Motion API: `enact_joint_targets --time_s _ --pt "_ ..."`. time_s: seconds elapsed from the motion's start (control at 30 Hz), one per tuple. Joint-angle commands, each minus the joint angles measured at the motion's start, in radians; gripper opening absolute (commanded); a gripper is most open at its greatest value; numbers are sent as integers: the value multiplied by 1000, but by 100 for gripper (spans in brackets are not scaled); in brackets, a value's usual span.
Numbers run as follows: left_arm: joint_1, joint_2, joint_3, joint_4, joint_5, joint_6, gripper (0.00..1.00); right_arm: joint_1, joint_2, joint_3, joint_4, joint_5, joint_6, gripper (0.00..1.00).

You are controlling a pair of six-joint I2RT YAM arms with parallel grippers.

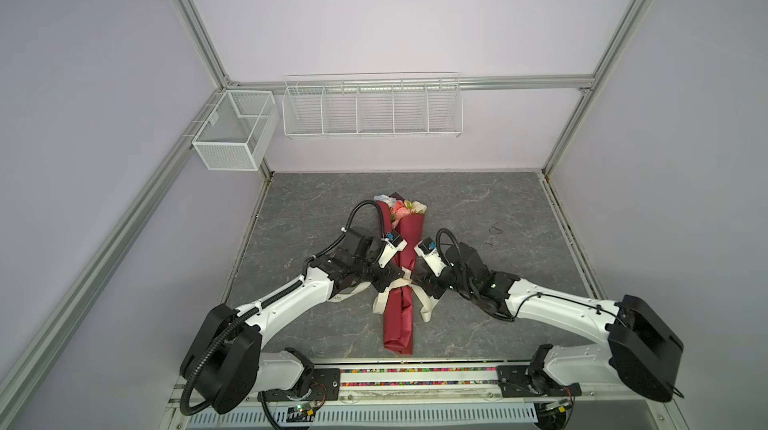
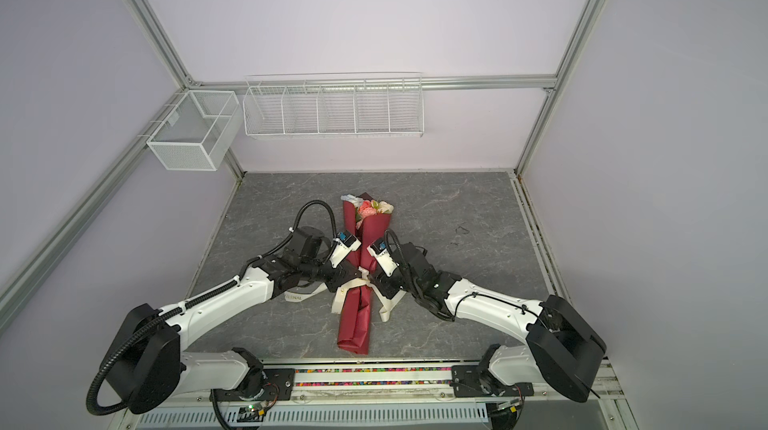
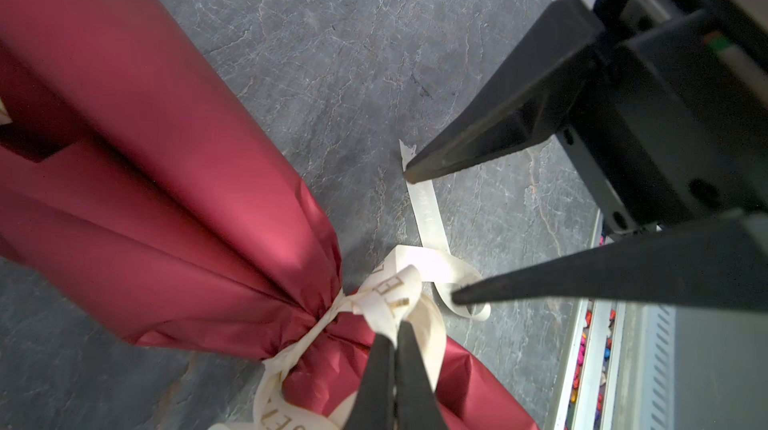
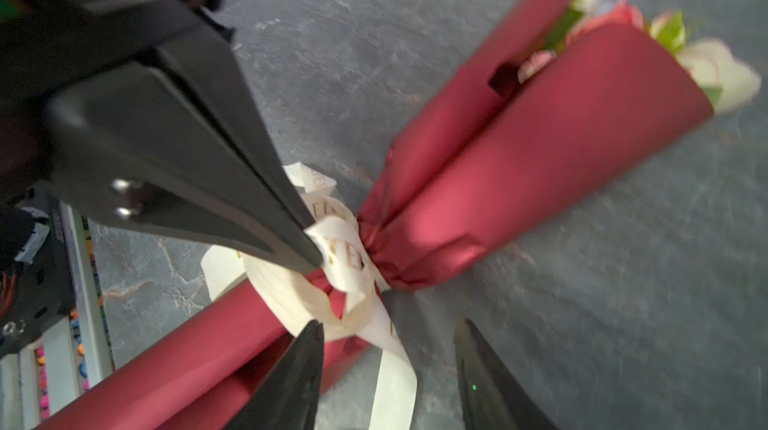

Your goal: Tie the bouquet of fake flowers

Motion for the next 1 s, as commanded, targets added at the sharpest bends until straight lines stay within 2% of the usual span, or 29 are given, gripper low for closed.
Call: enact_joint_targets --time_s 0.0,0.17,0.33,0.57,0.63,0.73,0.87,0.9,0.97 --pt "4 -1 1 22 37 -20 0 -16 31 -41 177 -58 -232 53" --pt "4 5 3 27 48 -21 0 -39 96 9 156 -124 -285 52" --pt "4 1 6 12 49 -7 0 -69 145 27 175 -276 -282 50" --pt "6 13 14 7 45 -4 0 -80 161 17 243 -354 -256 45" --pt "6 20 19 4 48 -6 0 -84 160 12 259 -370 -247 38" --pt "6 20 22 4 49 -8 0 -91 170 28 232 -365 -234 19" --pt "8 1 14 5 2 -37 1 -102 159 16 238 -342 -201 6" --pt "8 -10 9 5 -2 -41 5 -104 153 13 242 -324 -189 6" --pt "8 -29 -3 11 -7 -58 21 -104 140 10 243 -294 -166 6"
